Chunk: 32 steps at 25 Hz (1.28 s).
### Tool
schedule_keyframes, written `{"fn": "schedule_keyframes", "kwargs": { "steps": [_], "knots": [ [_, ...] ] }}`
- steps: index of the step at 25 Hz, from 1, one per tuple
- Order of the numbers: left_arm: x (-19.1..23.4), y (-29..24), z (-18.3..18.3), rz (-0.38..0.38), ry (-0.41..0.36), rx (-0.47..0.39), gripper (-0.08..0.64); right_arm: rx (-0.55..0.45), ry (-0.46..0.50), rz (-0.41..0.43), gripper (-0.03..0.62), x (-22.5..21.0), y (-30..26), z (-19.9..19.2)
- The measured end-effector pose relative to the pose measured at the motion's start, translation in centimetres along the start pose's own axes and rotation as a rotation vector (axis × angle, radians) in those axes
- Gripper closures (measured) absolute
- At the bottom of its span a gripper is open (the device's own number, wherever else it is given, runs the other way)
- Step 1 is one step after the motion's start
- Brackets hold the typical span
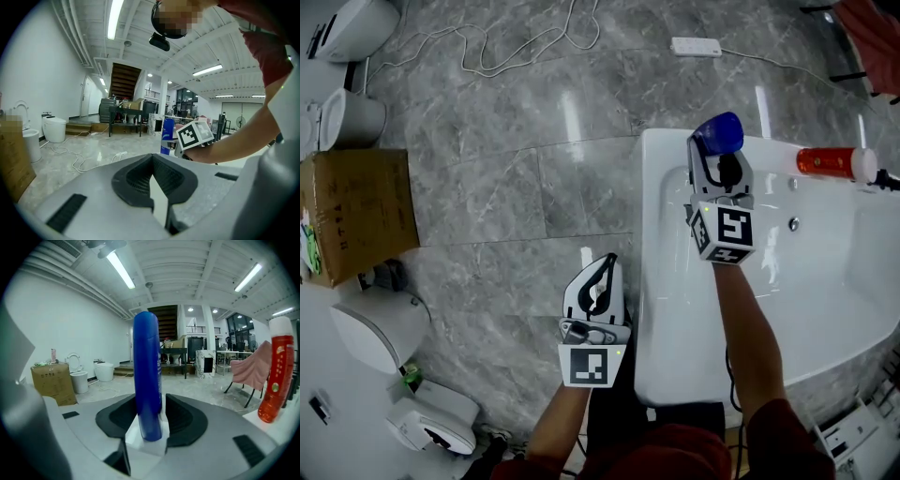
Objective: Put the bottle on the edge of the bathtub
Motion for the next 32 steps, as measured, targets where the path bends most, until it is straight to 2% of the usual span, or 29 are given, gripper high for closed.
{"fn": "schedule_keyframes", "kwargs": {
  "steps": [3,8,16,25,32],
  "knots": [
    [-0.3,0.1,0.3,-0.015,-0.008,0.003,0.555,0.025,-0.009,0.004,0.370,-0.2,0.3,-0.7],
    [-0.2,0.0,0.8,-0.017,-0.036,0.005,0.555,0.064,-0.015,0.014,0.348,-0.2,0.8,-1.3],
    [-1.0,0.9,4.2,0.015,-0.032,-0.055,0.555,0.102,-0.044,0.014,0.347,0.3,5.7,-0.2],
    [-4.3,6.7,10.9,0.056,-0.049,-0.132,0.555,0.106,-0.060,0.066,0.353,2.7,17.4,6.3],
    [-8.5,13.2,15.6,0.081,-0.077,-0.183,0.555,0.047,-0.051,0.125,0.358,3.3,27.2,12.9]
  ]
}}
Point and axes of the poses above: the fingertips, and each gripper's own axes: y backward along the fingers, x to its left, z out of its top, the point moved 10 cm from there along y, backward along the fingers, and after that the axes turned 10 degrees about -x, right-handed, at the moved point
